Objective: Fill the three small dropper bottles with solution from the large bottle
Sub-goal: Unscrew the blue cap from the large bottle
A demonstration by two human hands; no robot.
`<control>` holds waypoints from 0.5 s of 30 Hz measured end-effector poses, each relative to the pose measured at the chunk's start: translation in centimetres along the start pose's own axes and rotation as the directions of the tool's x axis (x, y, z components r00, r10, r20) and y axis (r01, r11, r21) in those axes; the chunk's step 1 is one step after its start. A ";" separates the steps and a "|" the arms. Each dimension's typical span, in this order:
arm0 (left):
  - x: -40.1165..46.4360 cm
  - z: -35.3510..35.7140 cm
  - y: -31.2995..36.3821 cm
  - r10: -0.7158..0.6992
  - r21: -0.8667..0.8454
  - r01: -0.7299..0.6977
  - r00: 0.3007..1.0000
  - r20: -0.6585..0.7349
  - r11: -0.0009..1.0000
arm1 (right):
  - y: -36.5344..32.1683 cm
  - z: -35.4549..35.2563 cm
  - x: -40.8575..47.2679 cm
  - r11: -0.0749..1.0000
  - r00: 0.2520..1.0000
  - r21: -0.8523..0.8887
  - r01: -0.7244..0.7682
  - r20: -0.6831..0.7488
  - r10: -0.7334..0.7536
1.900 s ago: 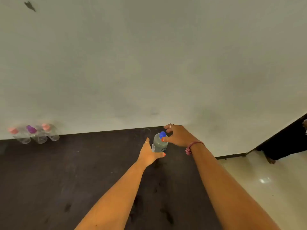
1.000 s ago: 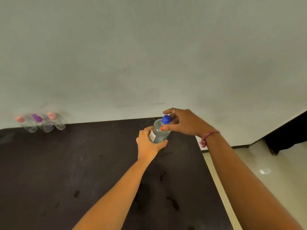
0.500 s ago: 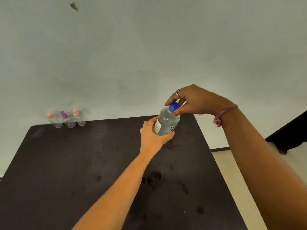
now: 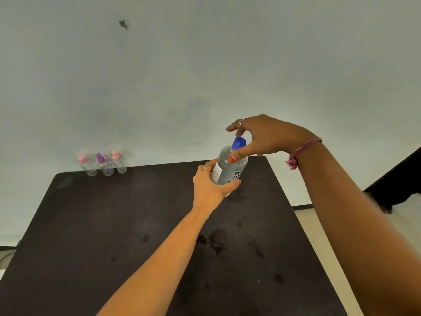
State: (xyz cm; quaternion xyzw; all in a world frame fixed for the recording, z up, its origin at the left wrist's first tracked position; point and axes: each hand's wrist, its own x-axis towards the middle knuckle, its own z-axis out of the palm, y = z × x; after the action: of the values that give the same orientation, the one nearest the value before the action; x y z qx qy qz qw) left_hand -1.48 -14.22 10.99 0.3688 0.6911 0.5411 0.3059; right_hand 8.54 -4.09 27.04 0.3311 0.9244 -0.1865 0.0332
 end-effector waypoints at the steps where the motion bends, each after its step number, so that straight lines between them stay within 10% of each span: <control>1: -0.1 -0.2 0.1 0.007 -0.003 -0.007 1.000 0.002 1.000 | -0.2 0.1 0.0 0.999 0.999 0.015 -0.034 -0.004 0.034; 15: -1.4 -2.1 0.6 -0.003 0.000 0.003 1.000 0.021 1.000 | -2.2 0.5 -1.0 0.995 0.995 -0.093 0.036 -0.092 -0.045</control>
State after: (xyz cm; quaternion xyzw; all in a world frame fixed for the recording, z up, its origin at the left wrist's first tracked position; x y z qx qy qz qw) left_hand -2.31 -16.39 12.12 0.3733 0.6886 0.5365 0.3140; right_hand 7.90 -6.42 27.43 0.3187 0.9390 -0.1290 0.0010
